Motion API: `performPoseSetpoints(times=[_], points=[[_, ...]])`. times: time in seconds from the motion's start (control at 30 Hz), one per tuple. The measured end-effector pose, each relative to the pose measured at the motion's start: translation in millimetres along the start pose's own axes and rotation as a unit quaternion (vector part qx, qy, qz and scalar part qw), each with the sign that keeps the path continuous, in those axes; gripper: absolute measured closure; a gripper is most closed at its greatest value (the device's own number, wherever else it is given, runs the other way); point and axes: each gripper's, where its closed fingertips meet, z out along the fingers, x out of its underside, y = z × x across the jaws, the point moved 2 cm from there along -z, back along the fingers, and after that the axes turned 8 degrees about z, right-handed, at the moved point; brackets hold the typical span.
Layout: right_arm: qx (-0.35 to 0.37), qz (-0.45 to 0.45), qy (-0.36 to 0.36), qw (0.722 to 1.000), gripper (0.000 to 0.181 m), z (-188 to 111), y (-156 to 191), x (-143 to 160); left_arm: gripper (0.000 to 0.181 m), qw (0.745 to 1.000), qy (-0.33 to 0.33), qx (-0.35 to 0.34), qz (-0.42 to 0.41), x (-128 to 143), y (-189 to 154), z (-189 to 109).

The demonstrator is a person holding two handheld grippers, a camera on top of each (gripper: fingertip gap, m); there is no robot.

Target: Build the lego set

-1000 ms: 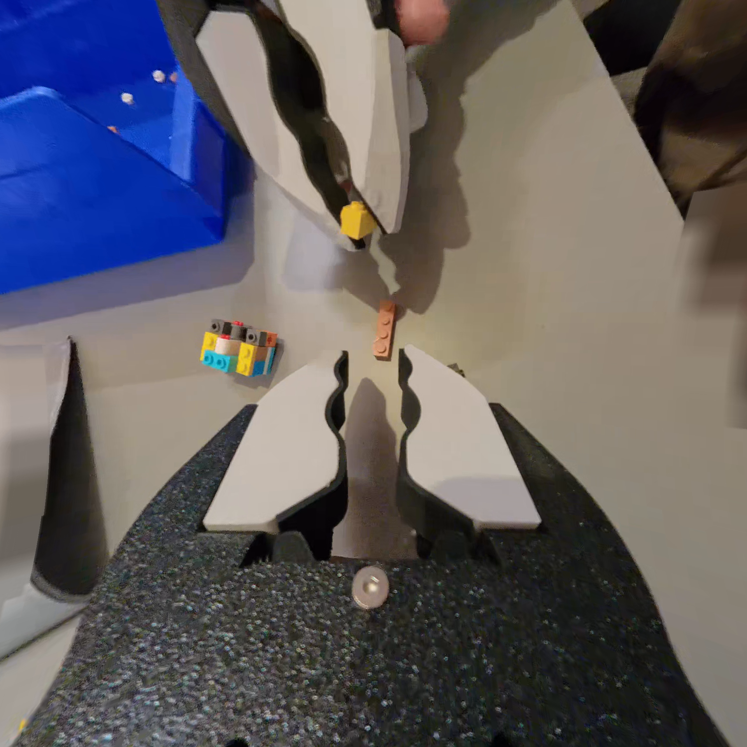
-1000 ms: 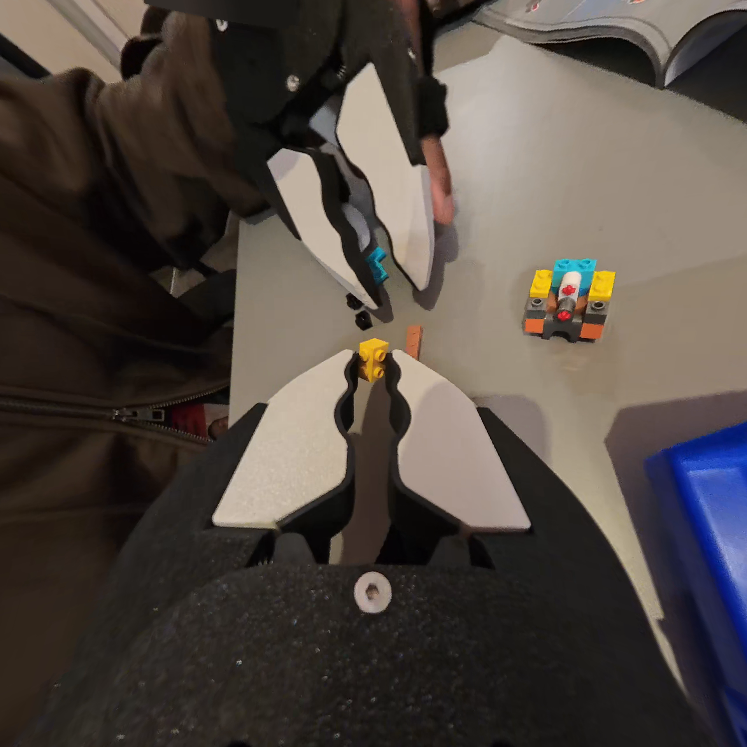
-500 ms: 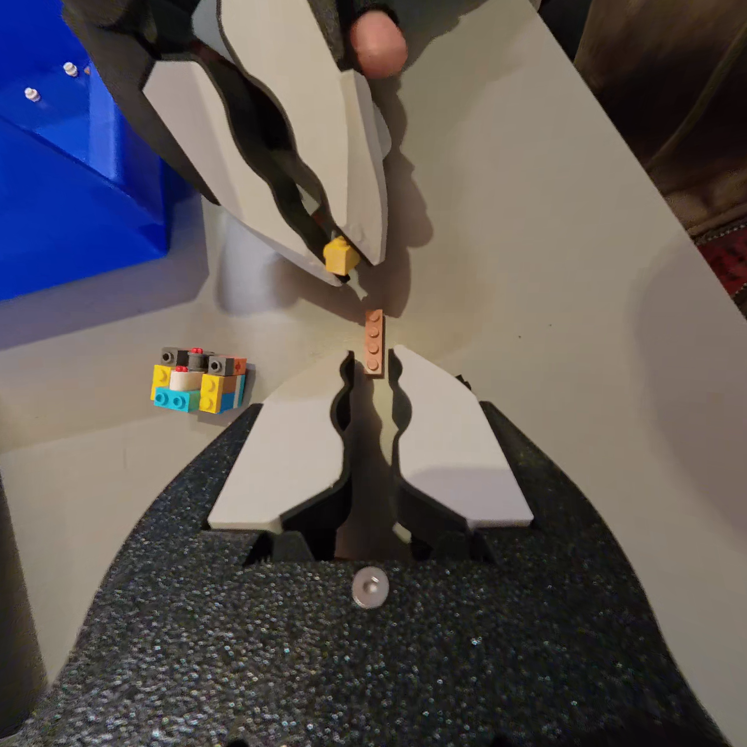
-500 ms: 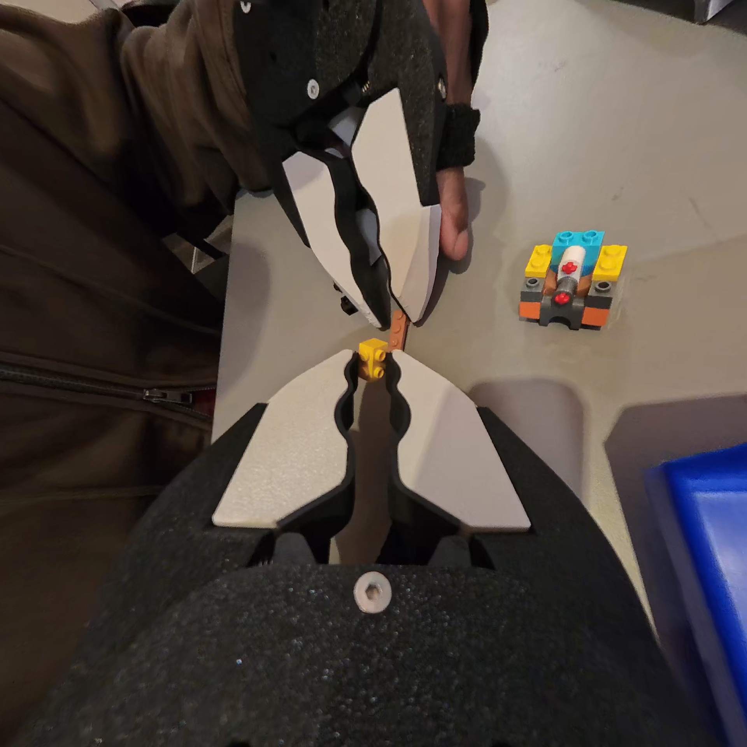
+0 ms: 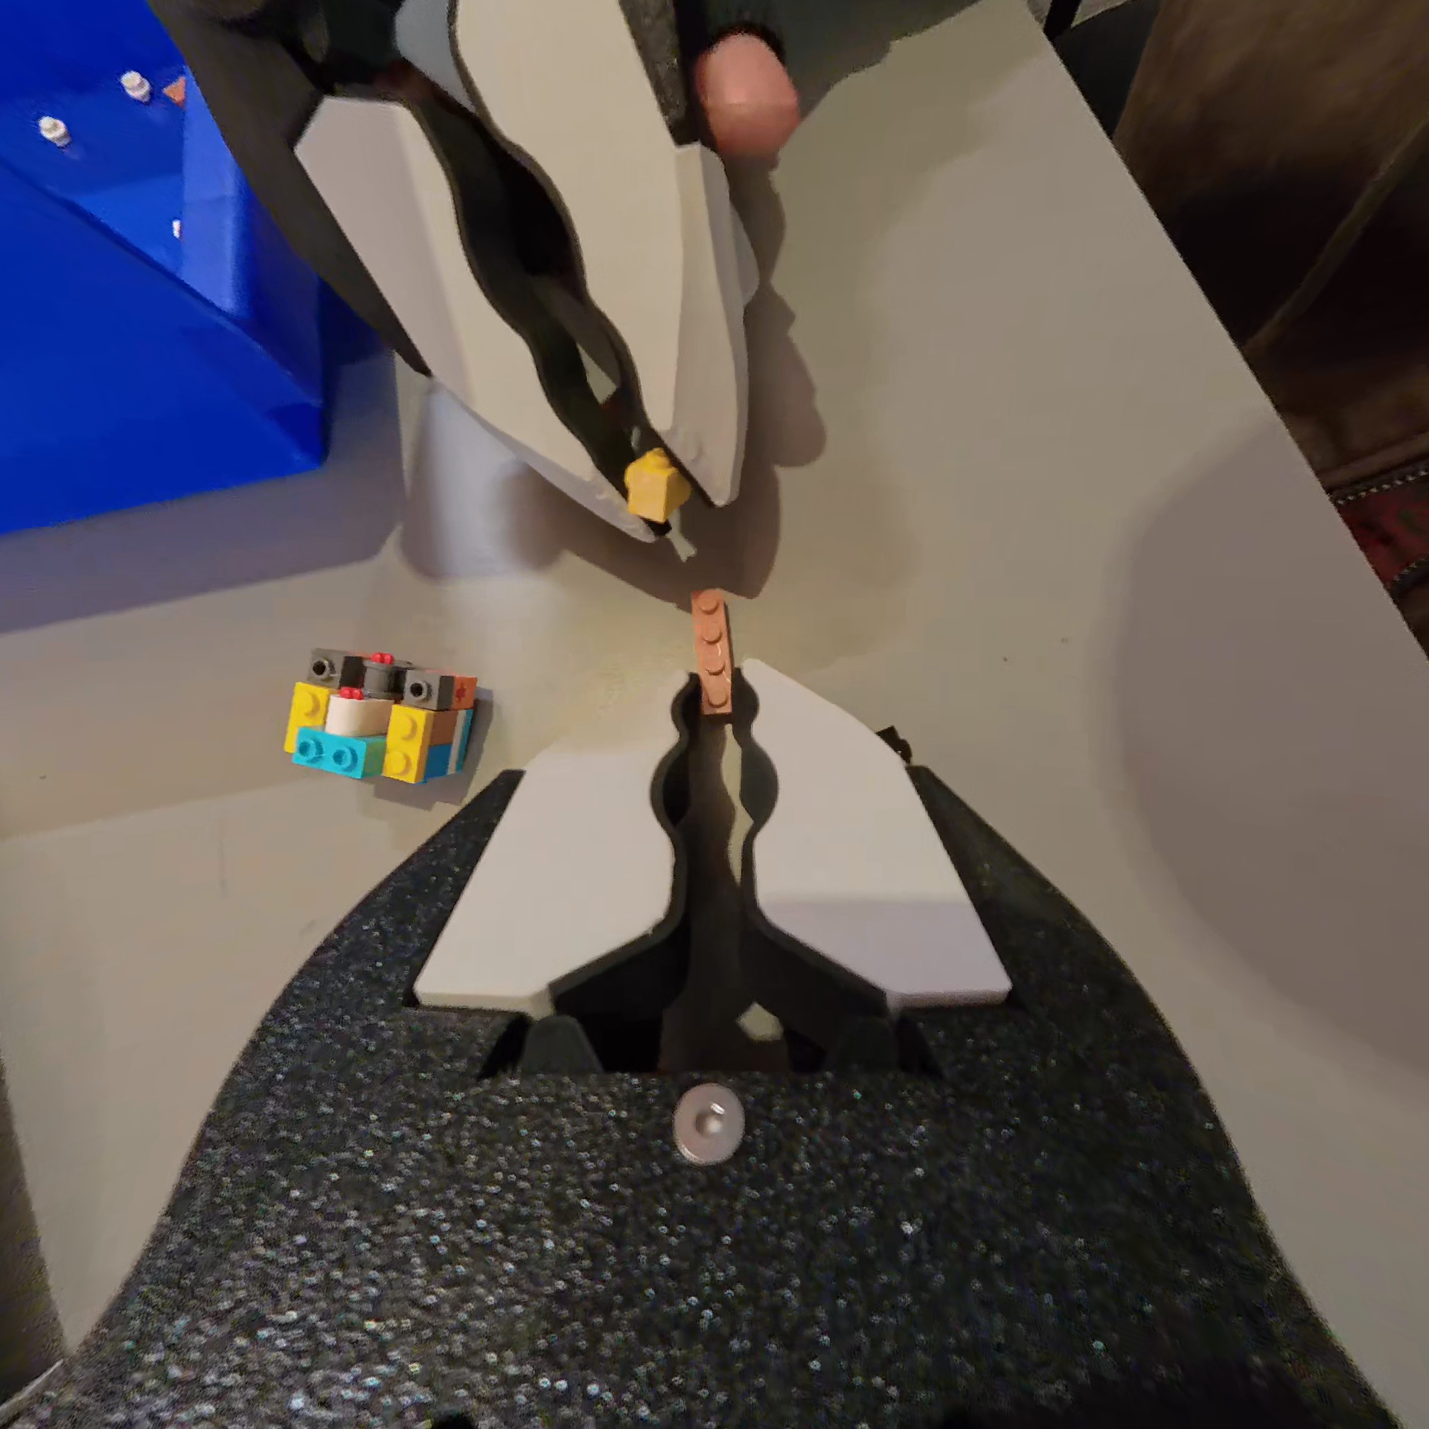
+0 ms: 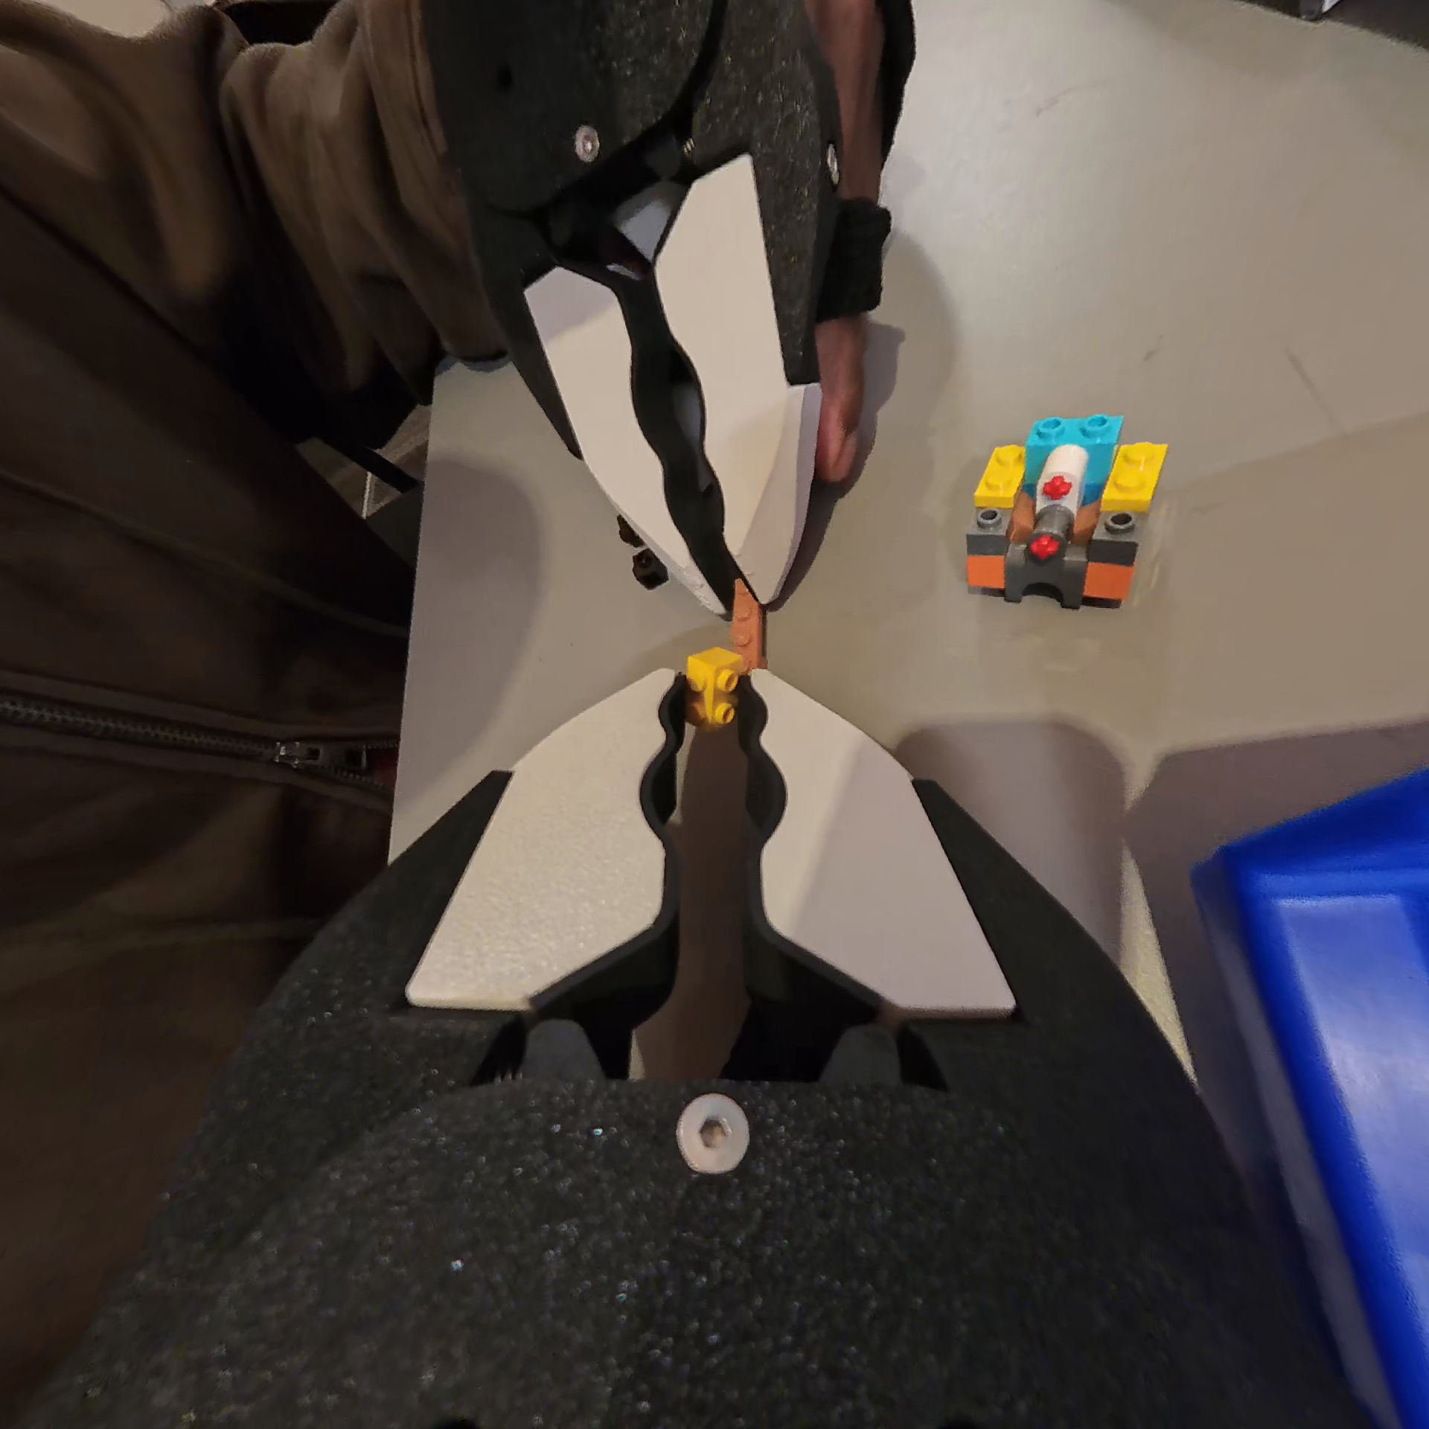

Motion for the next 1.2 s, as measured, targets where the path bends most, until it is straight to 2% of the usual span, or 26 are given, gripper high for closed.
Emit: performPoseSetpoints(times=[0.6,0.97,1.2], points=[[0.051,-0.046,0.075,0.995,0.169,25.4,3.8,-2.7,0.174,0.999,-0.008,-0.029,0.026,-5.2,-1.6,1.4],[0.086,-0.056,0.102,0.989,0.165,25.7,-1.8,0.9,0.174,0.999,-0.008,-0.028,0.028,-5.4,-2.4,1.3],[0.085,-0.059,0.099,0.990,0.165,25.8,-2.2,0.7,0.174,0.999,-0.008,-0.028,0.026,-5.3,-2.2,1.5]])
